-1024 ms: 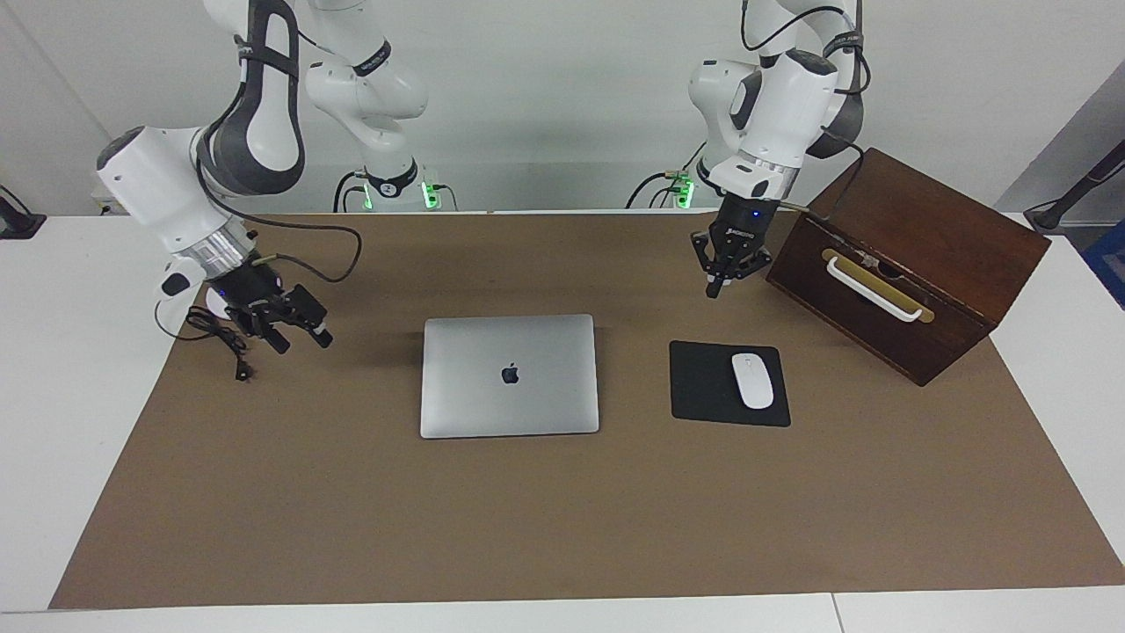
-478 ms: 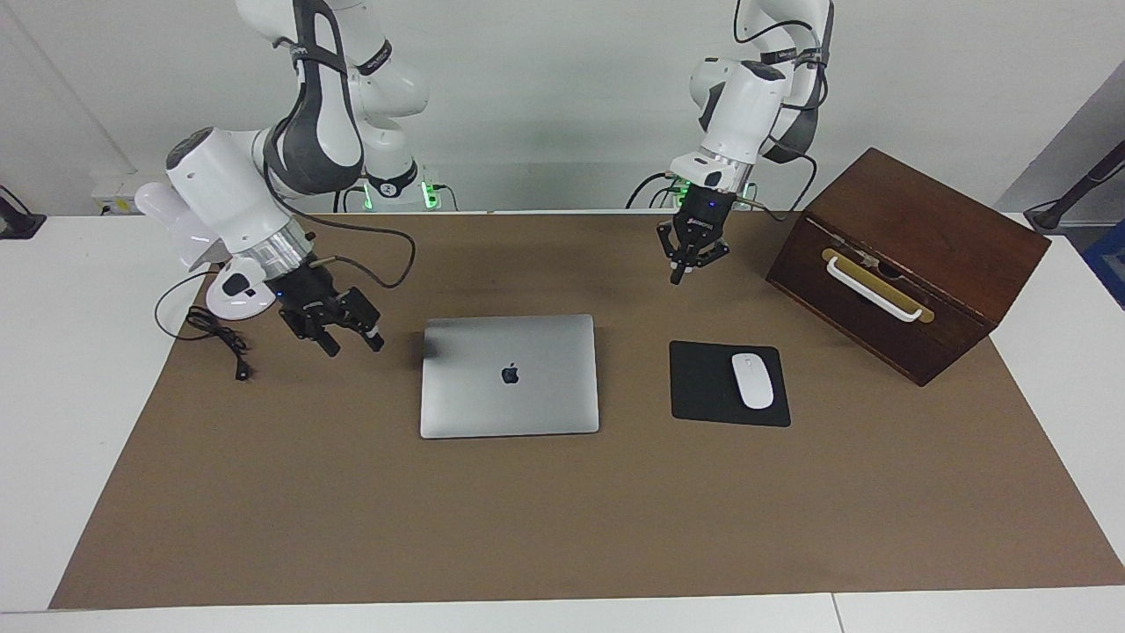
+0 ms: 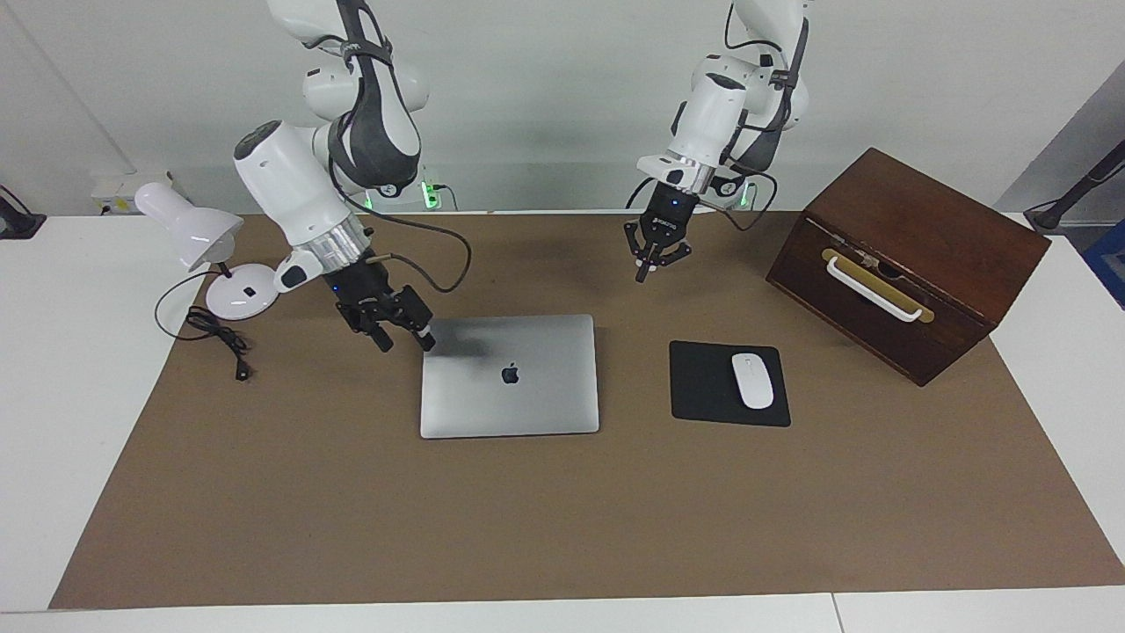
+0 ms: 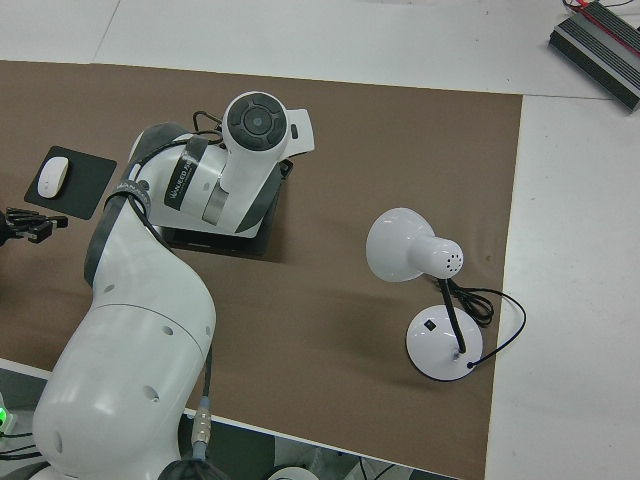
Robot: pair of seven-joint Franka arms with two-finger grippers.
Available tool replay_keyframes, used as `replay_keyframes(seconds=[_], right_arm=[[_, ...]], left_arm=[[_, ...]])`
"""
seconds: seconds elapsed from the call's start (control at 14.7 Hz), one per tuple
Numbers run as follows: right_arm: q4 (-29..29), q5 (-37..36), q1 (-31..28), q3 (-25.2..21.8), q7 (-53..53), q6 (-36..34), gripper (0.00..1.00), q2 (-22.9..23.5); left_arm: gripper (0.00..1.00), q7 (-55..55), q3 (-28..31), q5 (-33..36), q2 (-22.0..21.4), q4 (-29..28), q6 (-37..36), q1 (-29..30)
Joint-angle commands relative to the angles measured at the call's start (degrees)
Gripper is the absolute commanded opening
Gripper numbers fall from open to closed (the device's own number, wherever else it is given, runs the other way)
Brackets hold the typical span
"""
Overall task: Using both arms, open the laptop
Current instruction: 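Move the left gripper and the right gripper toward the laptop's near edge, then lower the left gripper and the right gripper to the laptop's front edge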
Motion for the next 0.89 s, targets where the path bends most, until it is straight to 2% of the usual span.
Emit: replay_keyframes(seconds=[0.0, 0.14, 0.41, 0.82], right_arm=[[-5.1, 1.1, 3.0, -0.1, 2.2, 5.6, 1.00, -2.4], [-7.6, 1.1, 4.6, -0.1, 2.6, 8.0, 1.00, -3.4], [-12.2, 1.1, 8.8, -0.1, 6.7, 13.0, 1.00, -5.4], [-14.5, 1.1, 10.6, 0.4, 10.7, 15.6, 1.00, -6.6]], left_arm=[[0.00, -0.2, 0.7, -0.8, 5.8, -0.6, 8.7, -3.4], [0.00, -0.2, 0.7, -0.8, 9.8, -0.6, 15.1, -4.6], [0.00, -0.3, 0.8, -0.8, 14.7, -0.2, 21.9, -5.9], [0.00, -0.3, 0.8, -0.8, 20.3, 4.7, 22.0, -7.0]])
